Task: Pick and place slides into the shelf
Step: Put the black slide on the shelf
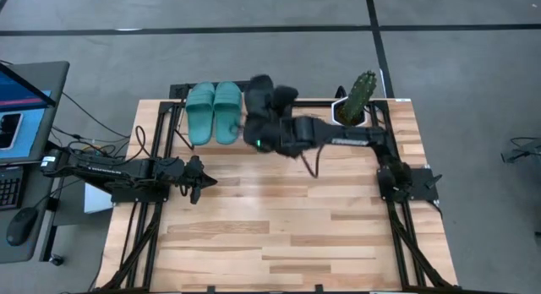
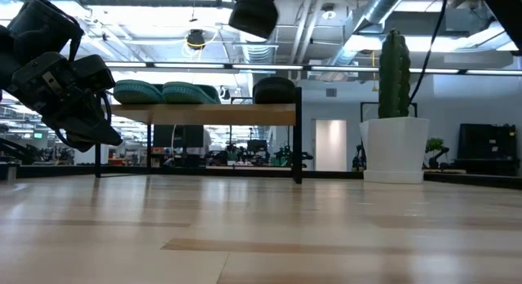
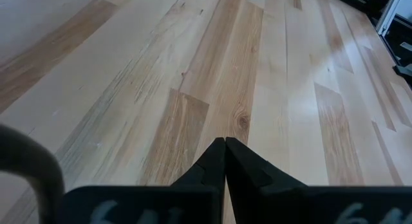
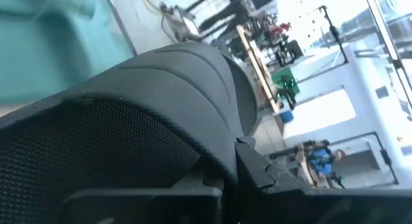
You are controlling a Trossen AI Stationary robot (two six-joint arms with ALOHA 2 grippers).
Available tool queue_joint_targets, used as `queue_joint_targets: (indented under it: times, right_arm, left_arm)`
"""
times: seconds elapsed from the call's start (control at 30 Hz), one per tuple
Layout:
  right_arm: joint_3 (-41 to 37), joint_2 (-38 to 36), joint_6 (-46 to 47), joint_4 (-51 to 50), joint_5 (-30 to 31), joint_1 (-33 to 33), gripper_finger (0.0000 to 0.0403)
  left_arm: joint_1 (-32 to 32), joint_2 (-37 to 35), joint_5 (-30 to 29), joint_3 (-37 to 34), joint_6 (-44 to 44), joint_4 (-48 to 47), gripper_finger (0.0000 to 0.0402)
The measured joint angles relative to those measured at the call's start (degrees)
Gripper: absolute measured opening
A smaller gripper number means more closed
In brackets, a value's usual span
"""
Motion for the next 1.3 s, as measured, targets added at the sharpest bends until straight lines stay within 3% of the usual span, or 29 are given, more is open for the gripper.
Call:
queue_joint_targets:
  times: [0.1, 0.23, 0.9, 1.3]
  right_arm:
    - [0.0, 0.0, -7.2, 9.5, -2.7, -3.0, 0.0000]
    - [0.0, 0.0, -9.0, 14.6, -6.8, -6.2, 0.0000]
    - [-0.1, 7.5, -5.6, 18.0, -10.6, -9.7, 0.0000]
    - [-0.1, 8.3, 3.0, 14.5, -11.5, -10.1, 0.0000]
  left_arm:
    - [0.0, 0.0, 0.0, 0.0, 0.0, 0.0, 0.0000]
    - [0.0, 0.0, 0.0, 0.0, 0.0, 0.0, 0.0000]
    - [0.0, 0.0, 0.0, 0.0, 0.0, 0.0, 0.0000]
    - [0.0, 0.0, 0.0, 0.0, 0.0, 0.1, 0.0000]
